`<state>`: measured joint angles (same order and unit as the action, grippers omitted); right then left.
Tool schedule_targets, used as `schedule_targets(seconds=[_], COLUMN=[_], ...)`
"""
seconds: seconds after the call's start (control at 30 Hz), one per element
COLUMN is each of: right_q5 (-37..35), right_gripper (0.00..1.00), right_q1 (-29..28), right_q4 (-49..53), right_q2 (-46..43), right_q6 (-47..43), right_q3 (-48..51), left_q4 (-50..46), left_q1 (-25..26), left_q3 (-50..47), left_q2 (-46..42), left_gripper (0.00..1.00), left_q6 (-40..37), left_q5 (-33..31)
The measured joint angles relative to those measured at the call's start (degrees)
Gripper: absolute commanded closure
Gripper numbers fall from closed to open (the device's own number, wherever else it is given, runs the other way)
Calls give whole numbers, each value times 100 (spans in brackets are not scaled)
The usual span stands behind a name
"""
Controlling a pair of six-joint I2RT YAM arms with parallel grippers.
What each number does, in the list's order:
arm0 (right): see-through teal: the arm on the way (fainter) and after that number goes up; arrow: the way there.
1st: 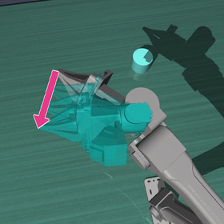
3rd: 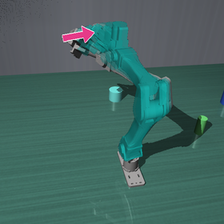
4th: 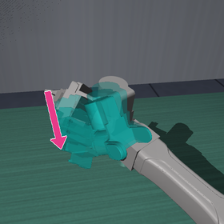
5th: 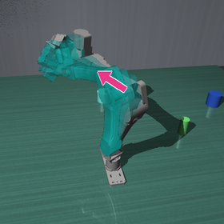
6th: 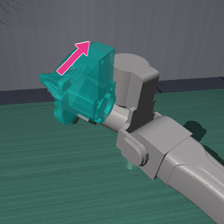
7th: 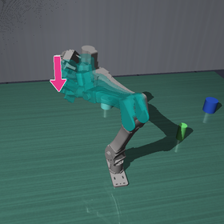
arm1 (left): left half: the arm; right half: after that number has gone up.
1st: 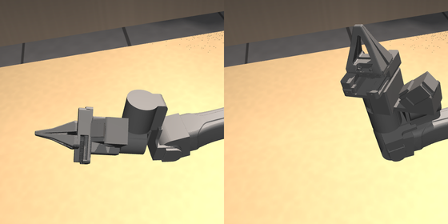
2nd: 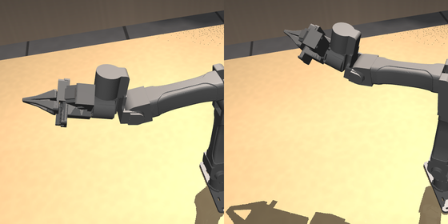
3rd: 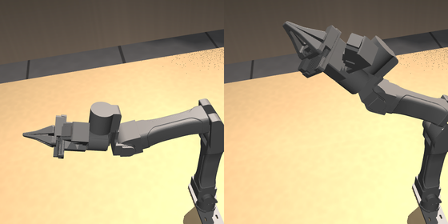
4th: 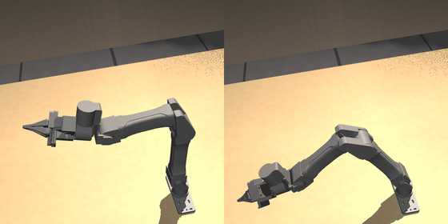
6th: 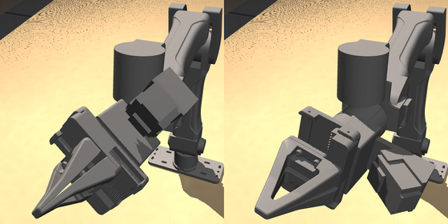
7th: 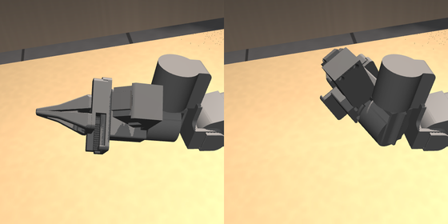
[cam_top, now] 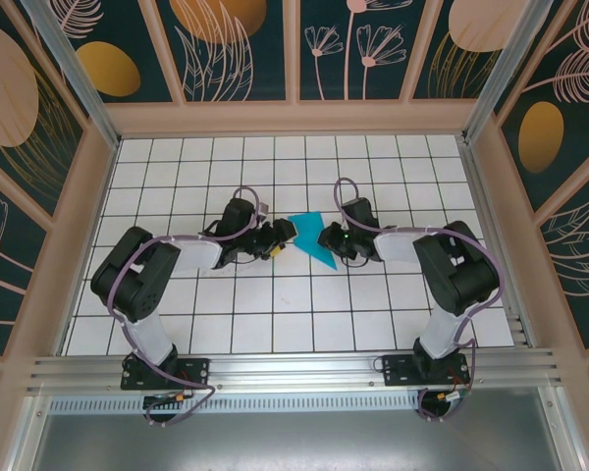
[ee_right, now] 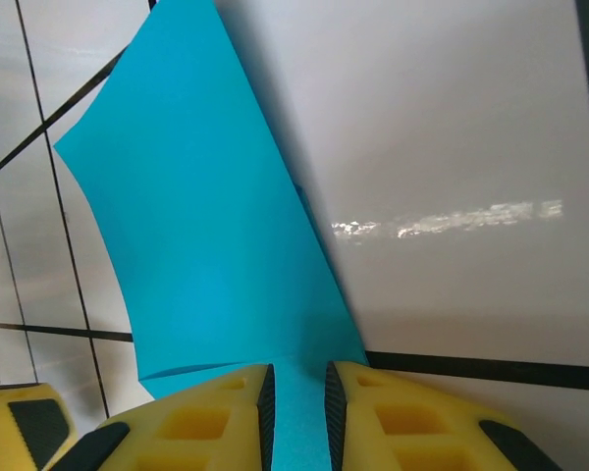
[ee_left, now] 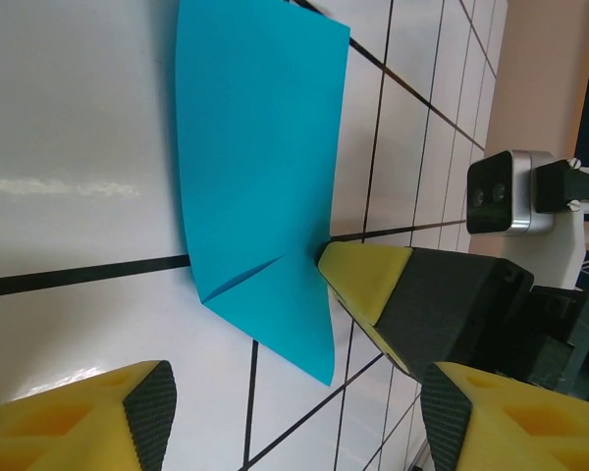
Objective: Fold a paper plane with a square sheet of paper (pick it up from the middle)
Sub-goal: Fold the wing for the fifth time at the center of the table.
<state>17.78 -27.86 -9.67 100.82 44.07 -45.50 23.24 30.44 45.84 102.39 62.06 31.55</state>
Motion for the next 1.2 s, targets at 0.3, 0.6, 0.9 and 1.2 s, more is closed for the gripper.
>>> schedule_targets(seconds=[0.3, 0.6, 0.9, 1.2], right_q5=[483, 767, 887, 946], right_gripper=[76, 76, 76, 74], right_q1=[234, 358, 413, 431], right_q4=[-398, -553, -658, -728], right_q2=[26, 92, 103, 105], right_q6=[129, 238, 282, 240], right_q3=[210, 254, 302, 328], left_q4=[-332, -726, -992, -1021], left_q1=[138, 225, 258, 291], left_q3=[468, 817, 1213, 1421], left_q2=[348, 629, 863, 1054], left_gripper=[32, 33, 35, 62], left_q6=[17, 15, -13, -101], left_q5=[-55, -94, -92, -52])
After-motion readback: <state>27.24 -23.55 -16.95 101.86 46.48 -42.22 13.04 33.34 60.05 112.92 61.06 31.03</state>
